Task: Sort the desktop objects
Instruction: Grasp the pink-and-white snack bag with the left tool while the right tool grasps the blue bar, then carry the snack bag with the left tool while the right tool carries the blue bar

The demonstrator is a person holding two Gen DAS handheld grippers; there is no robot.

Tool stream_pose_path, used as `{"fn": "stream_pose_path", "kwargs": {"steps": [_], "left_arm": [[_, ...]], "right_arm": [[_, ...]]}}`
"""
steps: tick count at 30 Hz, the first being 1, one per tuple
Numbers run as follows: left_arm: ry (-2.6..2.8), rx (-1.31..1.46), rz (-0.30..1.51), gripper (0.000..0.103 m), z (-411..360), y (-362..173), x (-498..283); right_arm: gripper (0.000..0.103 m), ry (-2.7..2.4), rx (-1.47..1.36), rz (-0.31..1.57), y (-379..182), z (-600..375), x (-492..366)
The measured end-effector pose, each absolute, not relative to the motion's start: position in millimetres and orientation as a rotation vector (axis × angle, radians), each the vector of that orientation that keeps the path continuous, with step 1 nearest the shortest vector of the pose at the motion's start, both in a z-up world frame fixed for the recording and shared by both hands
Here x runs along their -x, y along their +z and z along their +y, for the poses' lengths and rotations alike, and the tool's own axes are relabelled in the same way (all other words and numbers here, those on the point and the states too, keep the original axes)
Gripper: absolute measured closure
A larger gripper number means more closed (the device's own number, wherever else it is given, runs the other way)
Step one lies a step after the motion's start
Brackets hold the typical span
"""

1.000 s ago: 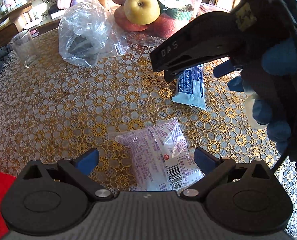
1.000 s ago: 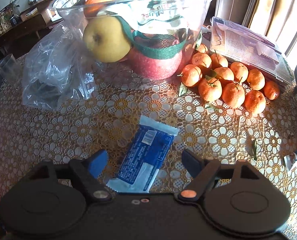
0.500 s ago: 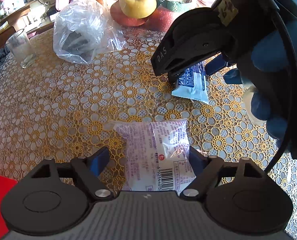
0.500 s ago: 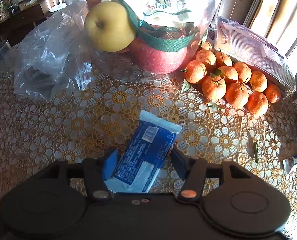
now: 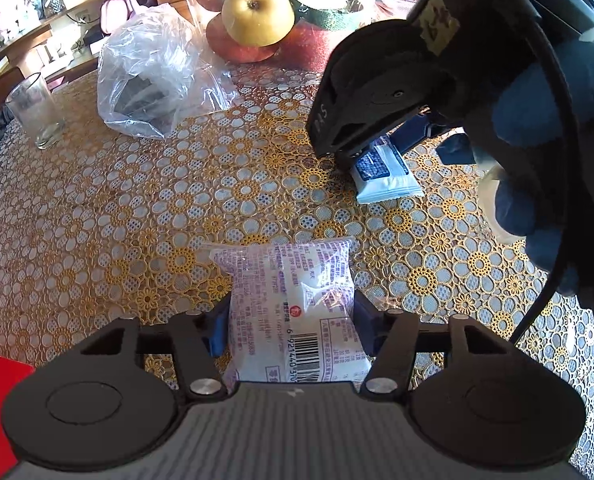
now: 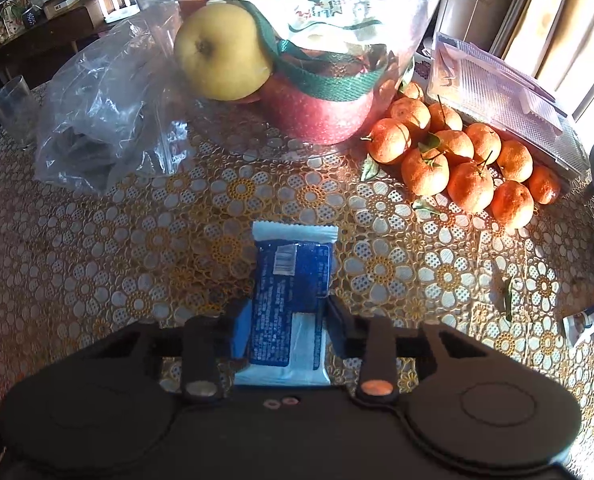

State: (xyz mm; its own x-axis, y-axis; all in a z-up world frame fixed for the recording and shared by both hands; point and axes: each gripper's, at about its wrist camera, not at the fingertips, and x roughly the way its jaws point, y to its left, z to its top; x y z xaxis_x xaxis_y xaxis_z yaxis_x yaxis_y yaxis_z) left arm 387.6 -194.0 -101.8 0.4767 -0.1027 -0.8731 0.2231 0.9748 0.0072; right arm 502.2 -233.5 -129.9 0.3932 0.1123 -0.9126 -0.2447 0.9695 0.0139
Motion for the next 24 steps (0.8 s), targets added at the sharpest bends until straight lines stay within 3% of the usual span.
{"fn": "stream_pose_path", "kwargs": {"steps": [24], "left_arm": [[-0.187,-0.080,1.065,0.048,-163.6,-58.8,-351.2]], "right_arm": [[0.066,0.276,0.175,1.140,-79.6,-245.2,-446.0]]}}
